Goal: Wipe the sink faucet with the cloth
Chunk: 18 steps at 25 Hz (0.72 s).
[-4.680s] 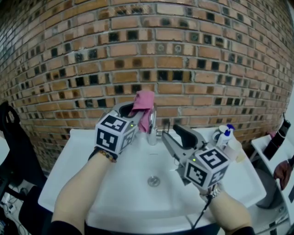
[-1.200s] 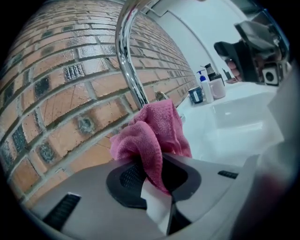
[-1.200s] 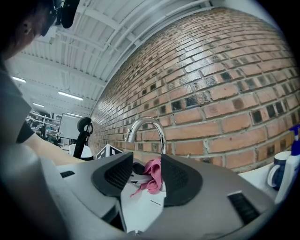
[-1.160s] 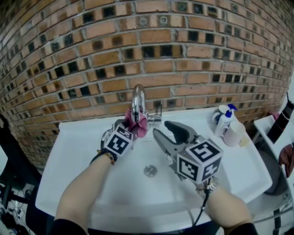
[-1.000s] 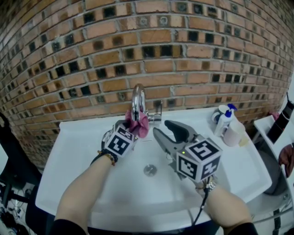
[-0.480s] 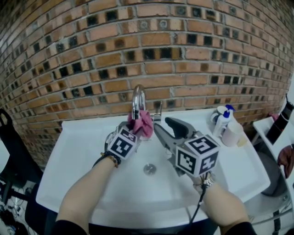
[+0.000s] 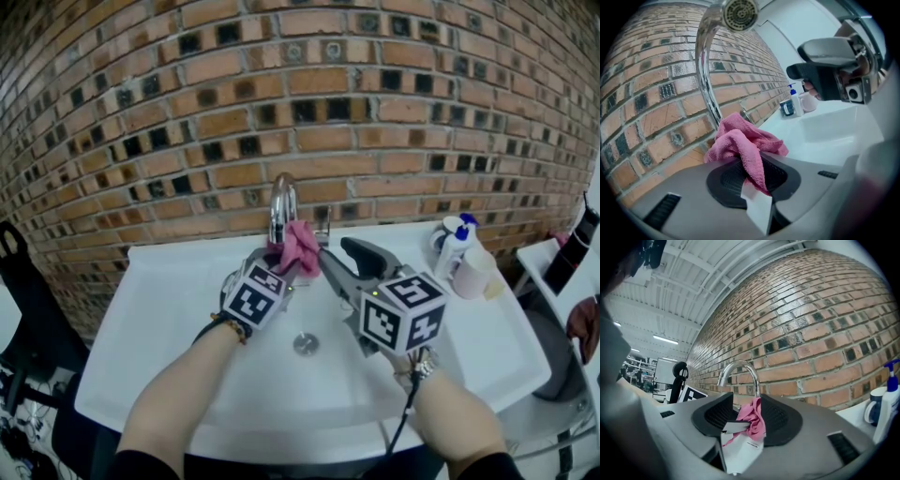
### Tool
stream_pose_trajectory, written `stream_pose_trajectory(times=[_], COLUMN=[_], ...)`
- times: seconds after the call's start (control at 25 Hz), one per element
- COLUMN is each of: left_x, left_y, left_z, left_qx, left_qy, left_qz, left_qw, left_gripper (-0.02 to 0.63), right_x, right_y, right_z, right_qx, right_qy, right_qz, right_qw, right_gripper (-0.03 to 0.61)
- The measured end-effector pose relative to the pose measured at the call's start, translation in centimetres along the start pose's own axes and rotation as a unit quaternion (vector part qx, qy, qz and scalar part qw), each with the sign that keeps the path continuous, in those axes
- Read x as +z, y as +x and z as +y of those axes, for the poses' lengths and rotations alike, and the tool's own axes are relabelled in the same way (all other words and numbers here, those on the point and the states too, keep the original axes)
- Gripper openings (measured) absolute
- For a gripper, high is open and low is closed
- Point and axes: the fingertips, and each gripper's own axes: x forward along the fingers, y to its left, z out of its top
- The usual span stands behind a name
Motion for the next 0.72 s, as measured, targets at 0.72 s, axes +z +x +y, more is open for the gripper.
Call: stream_pose_trajectory(times=[0.72], left_x=[2.1], left_y=[-7.0], left_z=[-1.7], left_qx=[0.014], left_qy=[-0.022], left_qz=[-0.044], left_qw=[0.9987], left_gripper=[0.072], right_x=[1.5], right_y=[-1.7], right_z=[2.1], right_qx=[-0.033], right_qy=[-0.049], right_qz=[0.011], right_qw=[0.998], right_gripper=[0.17])
